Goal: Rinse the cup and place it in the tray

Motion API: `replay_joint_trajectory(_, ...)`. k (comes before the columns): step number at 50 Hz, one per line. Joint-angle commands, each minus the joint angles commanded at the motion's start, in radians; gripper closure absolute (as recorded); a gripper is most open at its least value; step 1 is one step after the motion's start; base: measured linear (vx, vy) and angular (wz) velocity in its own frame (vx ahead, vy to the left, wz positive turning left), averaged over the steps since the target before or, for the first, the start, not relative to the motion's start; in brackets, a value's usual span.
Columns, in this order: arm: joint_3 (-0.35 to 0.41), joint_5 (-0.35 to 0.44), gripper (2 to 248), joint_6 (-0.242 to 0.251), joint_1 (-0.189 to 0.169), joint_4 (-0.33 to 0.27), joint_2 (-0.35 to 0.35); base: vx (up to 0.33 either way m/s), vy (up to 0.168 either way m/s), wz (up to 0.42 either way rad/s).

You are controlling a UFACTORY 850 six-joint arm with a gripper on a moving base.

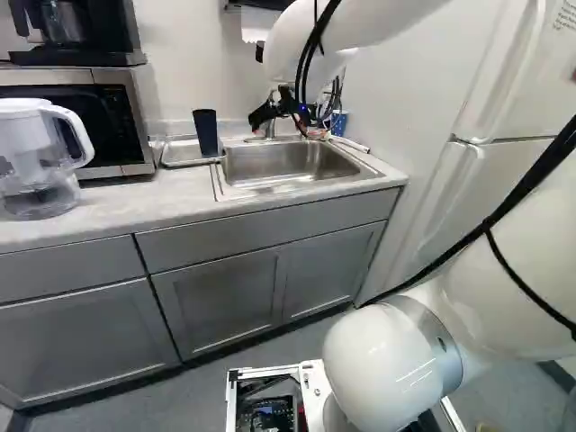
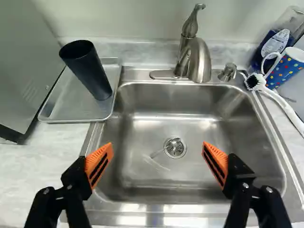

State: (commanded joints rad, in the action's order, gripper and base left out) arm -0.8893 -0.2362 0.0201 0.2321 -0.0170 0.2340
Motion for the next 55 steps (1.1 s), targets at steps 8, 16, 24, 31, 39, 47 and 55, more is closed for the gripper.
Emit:
replay_joint_trajectory(8, 0.0, 0.0, 3, 0.0, 0.0, 0.0, 0.0, -0.109, 0.0, 0.018)
replay_joint_trajectory(16, 0.0, 0.0, 3, 0.0, 0.0, 0.0, 0.0, -0.108, -0.002, 0.015)
replay_joint_trajectory(24, 0.0, 0.0, 3, 0.0, 0.0, 0.0, 0.0, -0.117, 0.002, 0.018)
replay_joint_trajectory(31, 0.0, 0.0, 3, 0.0, 0.0, 0.0, 0.0, -0.115, 0.001, 0.018)
replay_joint_trajectory(39, 0.0, 0.0, 3, 0.0, 0.0, 0.0, 0.0, -0.122, 0.002, 0.02)
replay_joint_trajectory(47, 0.0, 0.0, 3, 0.0, 0.0, 0.0, 0.0, -0.116, 0.0, 0.018)
replay_joint_trajectory(55, 0.0, 0.0, 3, 0.0, 0.0, 0.0, 0.0, -0.122, 0.002, 0.02)
